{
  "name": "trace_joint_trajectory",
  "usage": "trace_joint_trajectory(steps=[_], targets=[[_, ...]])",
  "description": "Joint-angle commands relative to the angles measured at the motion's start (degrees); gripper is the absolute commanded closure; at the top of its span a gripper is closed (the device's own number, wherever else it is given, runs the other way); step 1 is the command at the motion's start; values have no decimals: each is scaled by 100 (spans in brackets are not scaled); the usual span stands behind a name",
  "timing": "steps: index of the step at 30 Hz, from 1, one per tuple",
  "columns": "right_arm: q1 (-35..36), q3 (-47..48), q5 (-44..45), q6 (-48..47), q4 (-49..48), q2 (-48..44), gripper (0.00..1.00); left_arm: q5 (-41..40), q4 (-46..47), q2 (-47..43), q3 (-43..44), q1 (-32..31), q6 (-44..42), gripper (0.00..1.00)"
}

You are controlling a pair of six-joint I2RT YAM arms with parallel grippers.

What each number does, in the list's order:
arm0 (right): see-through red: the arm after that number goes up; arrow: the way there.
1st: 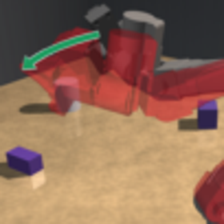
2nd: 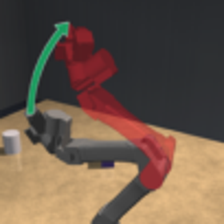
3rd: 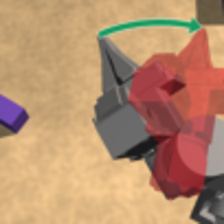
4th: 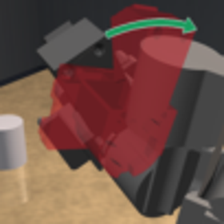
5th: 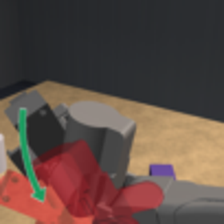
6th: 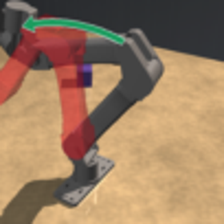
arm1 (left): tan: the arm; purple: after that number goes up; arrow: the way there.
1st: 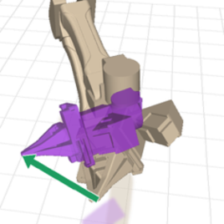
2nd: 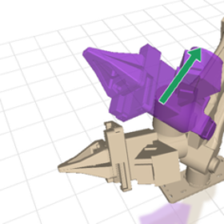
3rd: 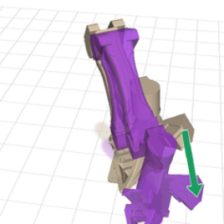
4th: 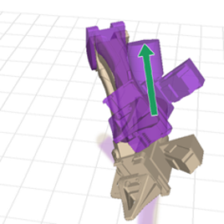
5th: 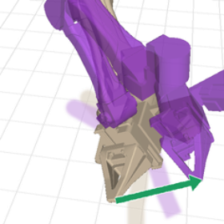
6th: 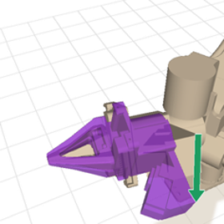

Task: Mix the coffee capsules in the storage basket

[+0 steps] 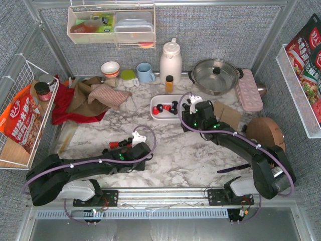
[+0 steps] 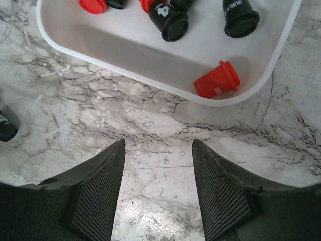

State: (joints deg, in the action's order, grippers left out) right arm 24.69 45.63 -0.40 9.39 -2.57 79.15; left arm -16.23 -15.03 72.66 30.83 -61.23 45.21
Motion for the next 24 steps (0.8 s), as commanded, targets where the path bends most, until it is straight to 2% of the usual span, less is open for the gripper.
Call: trace_joint_trajectory(steps=[1, 5, 8, 14, 18, 21, 24], targets=[[-3, 20, -221, 171, -91, -153, 40, -53, 57, -33, 82, 10, -201, 63], [2, 97, -674, 397, 105, -343, 40, -265, 459, -375, 190, 0, -629, 66], [42, 158, -1146, 615, 309, -563, 40, -425, 1138, -753, 99, 5, -1167, 66], [391, 369, -1987, 1107, 670, -972, 40, -216, 3967, -1368, -781, 6, -2829, 65], [745, 481, -2096, 1094, 905, -1167, 40, -296, 5440, -1223, -1062, 4, -3708, 65], [919, 463, -2270, 1187, 846, -1230, 39, -148, 5813, -854, -889, 6, -4060, 65], [1048, 501, -2557, 1221, 822, -1171, 34, 189, 6066, -496, -717, 6, -4206, 65]])
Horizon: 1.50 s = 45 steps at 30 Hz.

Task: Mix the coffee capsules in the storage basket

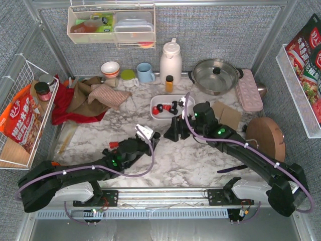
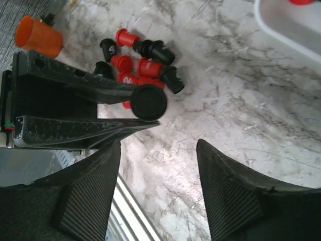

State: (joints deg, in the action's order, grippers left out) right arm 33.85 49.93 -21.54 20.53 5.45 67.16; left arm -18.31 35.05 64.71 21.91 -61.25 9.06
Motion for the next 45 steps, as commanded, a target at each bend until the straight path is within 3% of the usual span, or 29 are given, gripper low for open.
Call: trace_joint_trajectory(steps=[1, 15, 29, 31, 35, 37, 40, 41, 42, 45], targets=[[161, 89, -476, 104, 33, 60, 33, 504, 1120, 392, 218, 8, -608, 65], [240, 139, -303, -29, 97, 192, 31, 1315, 1554, 574, 212, -75, -576, 66], [287, 227, -158, -24, 288, 535, 36, 1208, 1776, 394, 23, -99, -590, 67], [297, 249, -187, -7, 273, 544, 41, 1163, 1791, 385, 0, -102, -581, 67], [309, 301, -294, -6, 267, 591, 63, 972, 1771, 352, -37, -98, -538, 65], [308, 307, -307, 15, 237, 617, 69, 874, 1729, 338, -44, -102, -524, 58], [308, 307, -249, 67, 184, 640, 73, 688, 1635, 303, -71, -98, -459, 37], [315, 303, -166, 73, 164, 645, 73, 589, 1586, 275, -91, -102, -425, 26], [307, 306, -81, 62, 152, 649, 74, 476, 1532, 215, -110, -98, -386, 6], [286, 359, 387, -65, 146, 678, 74, 83, 1298, -53, -261, -105, -138, 1]])
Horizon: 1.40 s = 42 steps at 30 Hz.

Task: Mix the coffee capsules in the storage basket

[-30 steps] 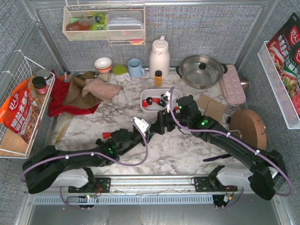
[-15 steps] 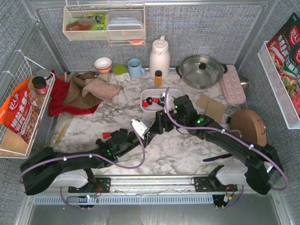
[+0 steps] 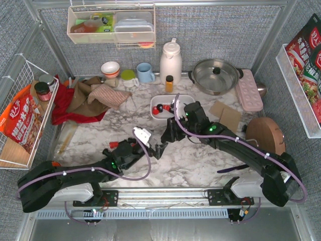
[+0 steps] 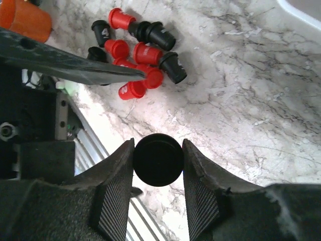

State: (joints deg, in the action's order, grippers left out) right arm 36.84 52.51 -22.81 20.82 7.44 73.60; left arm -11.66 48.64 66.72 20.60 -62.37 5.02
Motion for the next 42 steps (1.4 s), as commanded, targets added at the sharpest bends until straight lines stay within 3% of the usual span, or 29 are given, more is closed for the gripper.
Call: trace_joint_trajectory(steps=[1, 4, 10, 18, 21, 24, 33, 42], targets=[[-30, 142, 762, -201, -27, 46, 74, -764, -162, -368, -207, 9, 393, 1], [-103, 297, 1732, -637, 9, 128, 74, -1485, -775, -795, -355, 14, 918, 1], [-470, 506, 3140, -1176, -596, 605, 72, -2908, -3151, -1488, -301, 14, 2223, 1], [-950, 1347, 3506, -1590, -1375, 2039, 47, -3285, -5155, -1900, -141, 27, 3455, 1], [-1069, 1795, 3416, -1534, -1020, 2479, 39, -3016, -5445, -1846, -129, 37, 3579, 1], [-1076, 1930, 3356, -1492, -851, 2617, 32, -2673, -5703, -1643, -109, 90, 3742, 7], [-1071, 1081, 2910, -1150, -969, 1857, 31, -2259, -6076, -1196, 21, 260, 4095, 32], [-1069, 303, 2651, -1011, -1025, 1142, 31, -1593, -5759, -688, 50, 516, 3957, 37]])
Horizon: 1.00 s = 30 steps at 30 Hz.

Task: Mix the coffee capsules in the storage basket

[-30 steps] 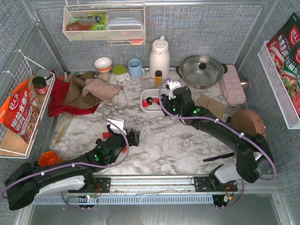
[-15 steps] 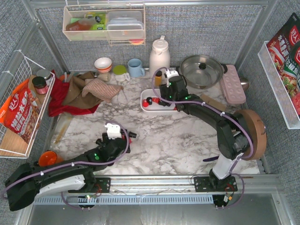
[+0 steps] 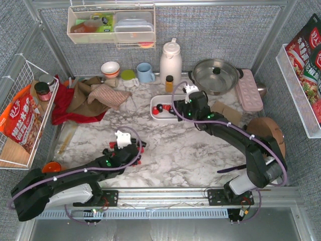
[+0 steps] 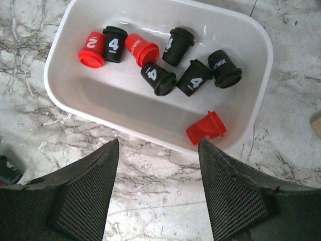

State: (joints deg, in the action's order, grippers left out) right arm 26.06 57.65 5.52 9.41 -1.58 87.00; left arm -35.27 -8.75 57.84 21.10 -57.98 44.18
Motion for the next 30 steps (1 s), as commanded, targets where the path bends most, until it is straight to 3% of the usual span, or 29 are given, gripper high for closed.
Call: trace_joint_trajectory(steps=[1, 5, 14, 20, 30], targets=[[5, -266, -202, 139, -116, -254, 32, 839, 13, 268, 26, 88, 39, 39], [5, -445, -219, 114, -54, -481, 32, 997, -203, 494, 326, 93, 80, 43], [4, -910, -177, 83, -184, -818, 32, 1011, -841, 774, 904, 91, 104, 43], [4, -897, -233, 65, -141, -890, 32, 857, -890, 865, 891, 101, 205, 40], [6, -922, -313, 105, -132, -957, 32, 959, -463, 1188, 719, 145, 217, 43]])
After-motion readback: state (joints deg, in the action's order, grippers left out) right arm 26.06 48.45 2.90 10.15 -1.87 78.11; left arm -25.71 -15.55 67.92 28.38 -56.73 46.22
